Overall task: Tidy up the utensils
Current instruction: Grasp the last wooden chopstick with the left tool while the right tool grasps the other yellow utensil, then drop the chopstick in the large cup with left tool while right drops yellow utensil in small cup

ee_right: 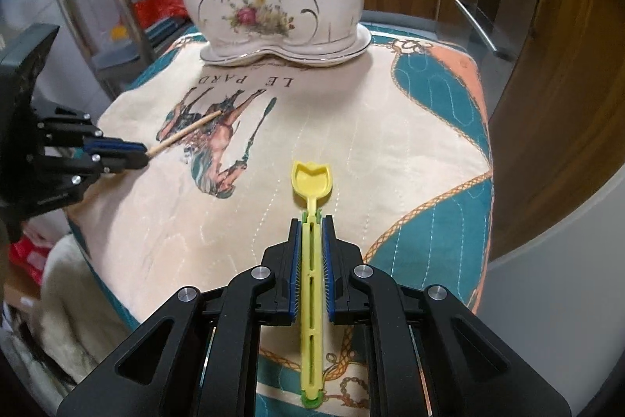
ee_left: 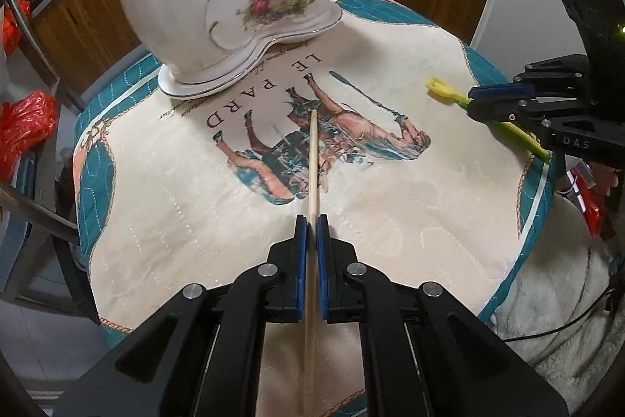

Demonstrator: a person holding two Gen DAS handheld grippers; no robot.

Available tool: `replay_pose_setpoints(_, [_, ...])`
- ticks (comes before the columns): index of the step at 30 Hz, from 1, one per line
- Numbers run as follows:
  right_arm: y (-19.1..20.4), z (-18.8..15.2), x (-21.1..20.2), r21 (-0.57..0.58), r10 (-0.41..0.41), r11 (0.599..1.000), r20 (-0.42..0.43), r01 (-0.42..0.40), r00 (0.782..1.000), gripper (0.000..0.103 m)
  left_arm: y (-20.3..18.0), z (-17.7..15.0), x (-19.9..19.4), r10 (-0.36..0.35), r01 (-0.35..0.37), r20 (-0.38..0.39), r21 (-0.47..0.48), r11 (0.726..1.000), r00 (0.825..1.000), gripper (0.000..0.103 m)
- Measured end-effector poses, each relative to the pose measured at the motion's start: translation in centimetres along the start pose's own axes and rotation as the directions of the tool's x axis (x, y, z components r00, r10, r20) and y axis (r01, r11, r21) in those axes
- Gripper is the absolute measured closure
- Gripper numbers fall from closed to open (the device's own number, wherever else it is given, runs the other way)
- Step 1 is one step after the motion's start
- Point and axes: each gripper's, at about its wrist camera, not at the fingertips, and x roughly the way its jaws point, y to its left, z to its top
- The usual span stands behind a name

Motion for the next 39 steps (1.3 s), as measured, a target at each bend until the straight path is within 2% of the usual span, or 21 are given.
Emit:
replay_pose_setpoints(4, [0.2,0.3,0.1,-0.033,-0.005,0.999,-0.017,0.004,1.000,0.089,0.0,-0.4,-0.1,0.003,-0.002,0.024,-0.028,1.000,1.000,0.097])
replay_pose_setpoints(9, [0.2,0.9,0.5,-0.036,0.006,0.999,0.003,-0.006,1.000,0.092,0.5,-0.6,0.0,-0.004,0.007,0.066,-0.059,0.998,0.998,0.098])
replay_pose_setpoints(14, [0.2,1.3,-1.0,-0.027,0.016,1.000,0.103,-0.014,0.995,0.092,1.1,-1.0,-1.4,-0.027,0.036,0.170,-0.050,0.998,0.985,0.098])
replay_pose_setpoints(17, [0.3,2.0,-2.5,-0.025,0.035,0.999,0.196,-0.031,0.980,0.092,1.9,-1.5,-3.2,-0.036,0.052,0.272,-0.051,0.997,0.962,0.098])
replay_pose_setpoints(22, [0.6,4.5,-5.0,-0.024,0.067,0.998,0.375,-0.062,0.925,0.092,3.5,-1.0,-6.9,-0.005,0.036,0.452,-0.059,0.998,0.892,0.098])
replay_pose_setpoints(27, [-0.1,8.2,-7.1,0.017,0.079,0.995,0.531,-0.103,0.844,0.092,5.4,1.7,-10.1,0.009,0.053,0.588,-0.088,0.995,0.808,0.098])
replay_pose_setpoints(28, [-0.3,8.8,-7.2,0.022,0.079,0.994,0.547,-0.109,0.833,0.092,6.0,2.7,-10.8,0.014,0.058,0.621,-0.096,0.994,0.783,0.098])
replay_pose_setpoints(31, [-1.0,11.1,-7.6,0.042,0.091,0.988,0.608,-0.146,0.789,0.092,6.8,4.9,-12.0,0.020,0.069,0.686,-0.103,0.992,0.727,0.098])
replay_pose_setpoints(35, [-2.3,14.0,-7.5,0.077,0.113,0.971,0.681,-0.225,0.723,0.092,8.8,8.9,-12.6,0.012,0.133,0.761,-0.129,0.983,0.648,0.098])
replay_pose_setpoints(36, [-2.6,14.4,-7.4,0.083,0.114,0.969,0.687,-0.233,0.717,0.092,9.2,9.8,-12.9,0.021,0.141,0.777,-0.140,0.980,0.629,0.098])
replay_pose_setpoints(39, [-3.1,16.0,-6.6,0.088,0.133,0.957,0.711,-0.275,0.691,0.092,10.0,12.2,-12.3,0.056,0.150,0.808,-0.177,0.973,0.587,0.098])
